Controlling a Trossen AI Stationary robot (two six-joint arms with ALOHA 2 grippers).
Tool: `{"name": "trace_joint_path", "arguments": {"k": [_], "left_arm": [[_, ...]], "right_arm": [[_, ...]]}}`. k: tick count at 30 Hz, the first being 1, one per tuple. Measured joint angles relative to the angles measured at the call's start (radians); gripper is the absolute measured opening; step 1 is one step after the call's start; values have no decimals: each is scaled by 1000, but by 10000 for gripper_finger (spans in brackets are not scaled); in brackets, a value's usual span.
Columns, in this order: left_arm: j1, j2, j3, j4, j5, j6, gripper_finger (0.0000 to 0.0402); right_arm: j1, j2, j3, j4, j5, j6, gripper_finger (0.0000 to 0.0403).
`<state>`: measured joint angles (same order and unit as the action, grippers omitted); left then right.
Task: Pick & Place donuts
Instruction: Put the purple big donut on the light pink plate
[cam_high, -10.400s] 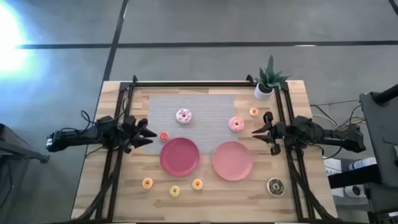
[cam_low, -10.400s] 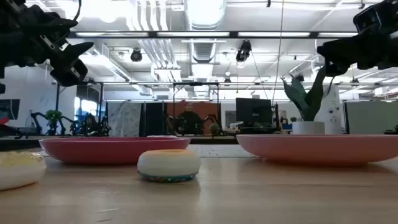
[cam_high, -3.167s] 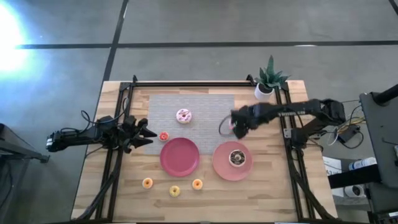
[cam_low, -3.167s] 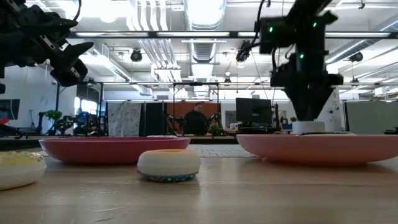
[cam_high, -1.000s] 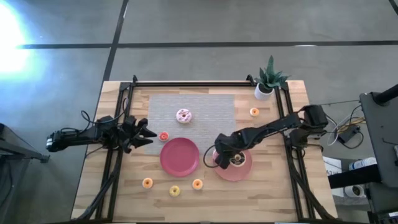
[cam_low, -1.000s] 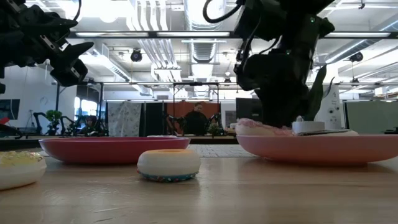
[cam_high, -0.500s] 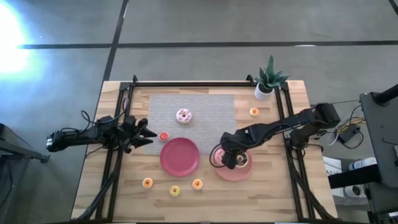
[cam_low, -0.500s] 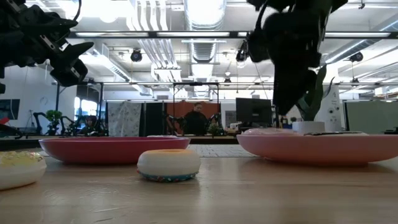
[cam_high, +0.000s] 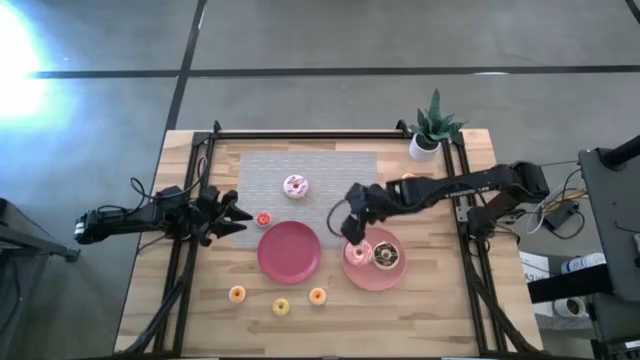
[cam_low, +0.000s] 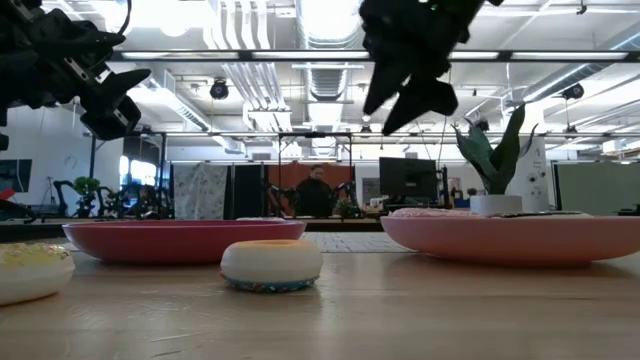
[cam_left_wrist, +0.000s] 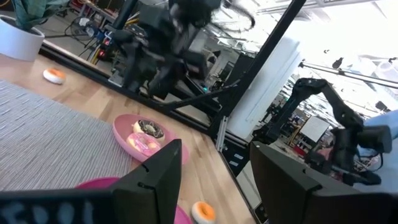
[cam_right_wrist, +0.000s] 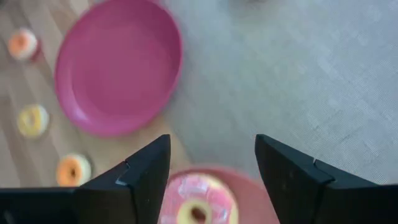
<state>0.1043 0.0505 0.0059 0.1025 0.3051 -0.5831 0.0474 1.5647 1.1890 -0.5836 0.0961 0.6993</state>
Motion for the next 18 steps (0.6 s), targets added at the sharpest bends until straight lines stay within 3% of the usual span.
{"name": "trace_joint_path", "arguments": {"k": [6,11,15,18], "left_arm": [[0,0,0,12,-29,-15,165],[0,1,0,137,-234,-321,165],[0,2,0,156,-318,-370,165],[0,3,0,234,-463,-380,165]], "right_arm": [[-66,-10,36,-36,-28,-39,226],[-106,-13,35,-42,-30,-101,224],[-159,-12,35,-33,-31,-160,224],[-212,-12,35,-8,-79,-205,224]]}}
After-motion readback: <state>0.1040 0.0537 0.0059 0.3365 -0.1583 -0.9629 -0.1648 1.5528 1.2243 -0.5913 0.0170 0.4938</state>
